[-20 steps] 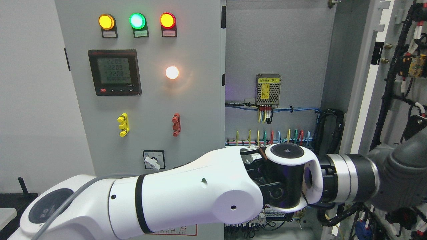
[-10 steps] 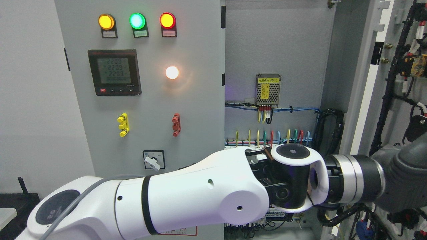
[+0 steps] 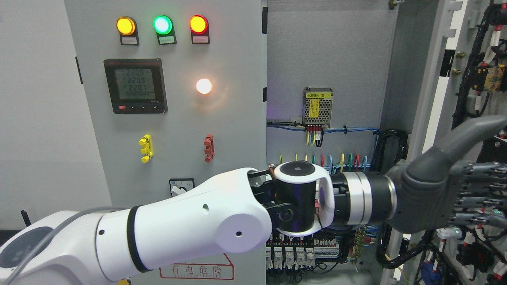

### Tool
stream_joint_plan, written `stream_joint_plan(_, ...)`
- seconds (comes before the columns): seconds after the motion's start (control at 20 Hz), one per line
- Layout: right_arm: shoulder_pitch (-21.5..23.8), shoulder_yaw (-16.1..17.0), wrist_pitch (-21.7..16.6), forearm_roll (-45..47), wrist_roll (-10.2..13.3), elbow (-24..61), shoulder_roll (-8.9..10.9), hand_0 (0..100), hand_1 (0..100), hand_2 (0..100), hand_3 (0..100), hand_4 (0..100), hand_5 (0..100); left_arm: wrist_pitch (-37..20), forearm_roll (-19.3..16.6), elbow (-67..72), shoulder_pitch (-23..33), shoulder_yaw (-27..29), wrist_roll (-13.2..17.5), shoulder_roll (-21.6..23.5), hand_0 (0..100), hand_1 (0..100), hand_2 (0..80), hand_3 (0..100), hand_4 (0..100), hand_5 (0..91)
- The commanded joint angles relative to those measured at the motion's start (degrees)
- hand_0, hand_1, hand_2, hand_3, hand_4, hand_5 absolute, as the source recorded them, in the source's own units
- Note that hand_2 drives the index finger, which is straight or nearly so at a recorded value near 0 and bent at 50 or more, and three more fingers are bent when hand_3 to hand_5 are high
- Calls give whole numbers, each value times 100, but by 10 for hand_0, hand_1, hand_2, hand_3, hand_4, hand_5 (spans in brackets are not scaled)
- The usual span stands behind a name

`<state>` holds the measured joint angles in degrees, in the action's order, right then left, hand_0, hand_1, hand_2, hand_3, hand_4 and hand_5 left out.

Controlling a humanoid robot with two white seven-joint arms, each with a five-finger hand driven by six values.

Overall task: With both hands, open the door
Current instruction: 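Push the door outward with the left hand, swinging it wide open, then withdraw the left hand down and out of the cabinet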

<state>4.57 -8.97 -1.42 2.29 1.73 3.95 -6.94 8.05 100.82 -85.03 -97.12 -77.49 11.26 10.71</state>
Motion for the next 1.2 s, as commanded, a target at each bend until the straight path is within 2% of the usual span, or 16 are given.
stream_joint_plan(0.0, 0, 0, 1, 0, -6, 0, 0, 107, 0, 0, 0, 0, 0, 21, 8, -1085, 334, -11, 105, 2047, 0, 0, 0, 0, 31, 0)
stream_joint_plan(0.25, 0, 0, 1, 0, -6, 0, 0, 106, 0, 0, 0, 0, 0, 144, -18, -1568, 886, 24, 157, 3040, 0, 0, 0, 0, 31, 0)
stream_joint_plan(0.4, 0, 0, 1, 0, -6, 0, 0, 106, 0, 0, 0, 0, 0, 187, -53, -1841, 1300, 111, 368, 3681, 0, 0, 0, 0, 30, 0)
stream_joint_plan(0.55, 0, 0, 1, 0, -6, 0, 0, 106, 0, 0, 0, 0, 0, 406, -176, -1886, 1914, 480, 640, 4244, 0, 0, 0, 0, 30, 0)
stream_joint_plan(0.7, 0, 0, 1, 0, -6, 0, 0, 106, 0, 0, 0, 0, 0, 539, -745, -1886, 2879, 1024, 912, 4640, 0, 0, 0, 0, 30, 0)
stream_joint_plan(0.8, 0, 0, 1, 0, -6, 0, 0, 106, 0, 0, 0, 0, 0, 539, -1098, -1886, 3434, 1192, 1115, 4843, 0, 0, 0, 0, 31, 0)
stream_joint_plan(1.15, 0, 0, 1, 0, -6, 0, 0, 106, 0, 0, 0, 0, 0, 487, -1205, -1877, 4806, 1385, 1160, 5774, 0, 0, 0, 0, 31, 0)
